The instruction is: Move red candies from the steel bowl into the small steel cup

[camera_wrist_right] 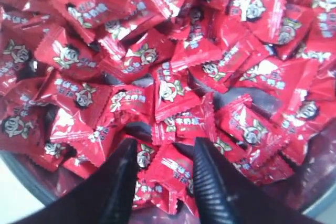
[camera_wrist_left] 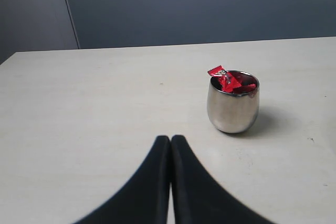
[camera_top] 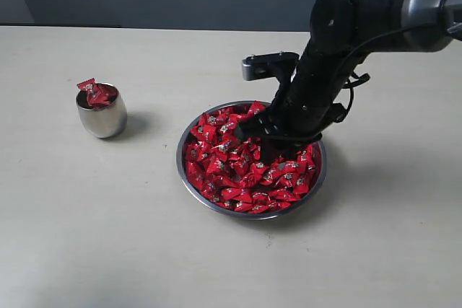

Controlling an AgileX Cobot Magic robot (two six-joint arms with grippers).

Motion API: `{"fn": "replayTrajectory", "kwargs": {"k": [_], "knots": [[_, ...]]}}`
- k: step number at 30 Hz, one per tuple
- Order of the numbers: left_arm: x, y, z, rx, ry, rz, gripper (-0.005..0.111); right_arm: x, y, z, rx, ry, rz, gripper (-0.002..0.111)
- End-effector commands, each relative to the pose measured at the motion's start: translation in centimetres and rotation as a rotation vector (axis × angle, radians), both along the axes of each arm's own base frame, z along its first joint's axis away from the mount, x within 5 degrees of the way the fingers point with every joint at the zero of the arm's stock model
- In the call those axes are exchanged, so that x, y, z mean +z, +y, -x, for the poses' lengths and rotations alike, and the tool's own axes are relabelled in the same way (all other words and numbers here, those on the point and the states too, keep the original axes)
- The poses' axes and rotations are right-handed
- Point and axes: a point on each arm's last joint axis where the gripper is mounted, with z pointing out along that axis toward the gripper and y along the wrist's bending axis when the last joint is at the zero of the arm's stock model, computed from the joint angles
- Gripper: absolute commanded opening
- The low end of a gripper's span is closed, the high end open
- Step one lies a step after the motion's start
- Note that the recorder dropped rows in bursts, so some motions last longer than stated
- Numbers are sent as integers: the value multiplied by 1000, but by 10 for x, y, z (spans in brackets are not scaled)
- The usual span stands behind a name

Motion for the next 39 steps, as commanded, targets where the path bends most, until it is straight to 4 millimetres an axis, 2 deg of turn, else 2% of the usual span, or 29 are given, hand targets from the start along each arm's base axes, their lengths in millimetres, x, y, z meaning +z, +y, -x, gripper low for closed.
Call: {"fn": "replayTrajectory", "kwargs": {"k": [1, 6, 11, 14, 19, 29, 39], "knots": [[-1, 0, 0, 1, 0, 0, 0, -8, 15, 3, 27, -33, -17, 35], [-1, 0, 0, 1, 0, 0, 0, -26, 19, -4, 40, -41, -4, 35], [-1, 0, 0, 1, 0, 0, 0, -23, 29, -17, 56, -73, -10, 35], [-1, 0, 0, 1, 0, 0, 0, -32, 30, -21, 82, -48, 33, 35], [-1, 0, 0, 1, 0, 0, 0, -44, 26, -20, 112, -21, 91, 35], [-1, 0, 0, 1, 0, 0, 0, -45, 27, -21, 108, -31, 83, 35], [-1, 0, 0, 1, 0, 0, 0, -68, 28, -17, 94, 59, 110, 35]]}}
